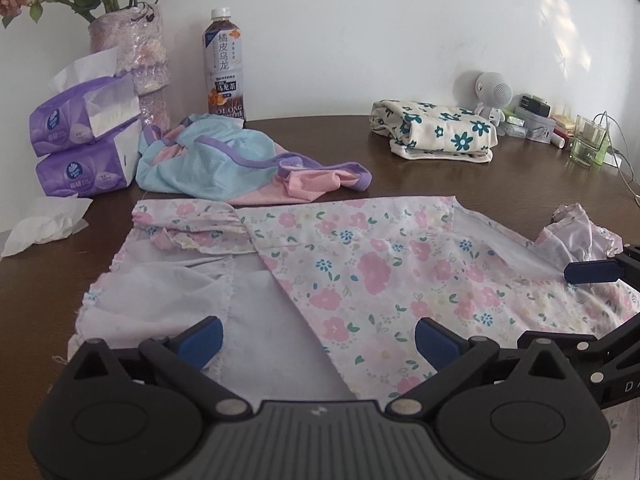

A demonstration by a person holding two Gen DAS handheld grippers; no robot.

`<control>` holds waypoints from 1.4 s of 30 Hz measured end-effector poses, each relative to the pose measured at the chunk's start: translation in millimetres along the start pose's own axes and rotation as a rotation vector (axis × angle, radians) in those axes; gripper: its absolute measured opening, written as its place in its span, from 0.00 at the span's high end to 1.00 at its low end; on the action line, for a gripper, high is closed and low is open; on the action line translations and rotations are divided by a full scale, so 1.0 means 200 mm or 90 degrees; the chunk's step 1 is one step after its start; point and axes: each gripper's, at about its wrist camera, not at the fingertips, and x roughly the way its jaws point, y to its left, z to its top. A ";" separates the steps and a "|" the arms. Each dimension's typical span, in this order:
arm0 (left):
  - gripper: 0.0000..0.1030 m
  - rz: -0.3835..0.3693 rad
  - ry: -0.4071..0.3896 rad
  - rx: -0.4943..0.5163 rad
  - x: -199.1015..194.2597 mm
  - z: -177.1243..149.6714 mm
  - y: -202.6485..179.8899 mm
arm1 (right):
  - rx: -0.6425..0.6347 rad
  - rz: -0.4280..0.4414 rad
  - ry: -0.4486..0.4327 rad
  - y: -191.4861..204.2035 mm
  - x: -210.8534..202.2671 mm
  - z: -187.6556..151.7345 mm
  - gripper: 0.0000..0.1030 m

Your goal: Fold clothes

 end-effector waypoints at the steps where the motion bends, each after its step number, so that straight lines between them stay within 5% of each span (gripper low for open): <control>1: 0.00 0.002 0.002 -0.003 0.01 0.00 0.00 | 0.005 -0.002 -0.002 0.00 0.00 0.00 0.00; 18: 0.00 0.013 0.007 -0.013 0.02 -0.02 -0.01 | 0.039 -0.051 -0.025 0.02 0.07 0.03 0.00; 42: 0.00 0.012 0.001 0.005 0.02 -0.03 -0.01 | 0.033 -0.048 -0.023 0.02 0.05 0.01 0.01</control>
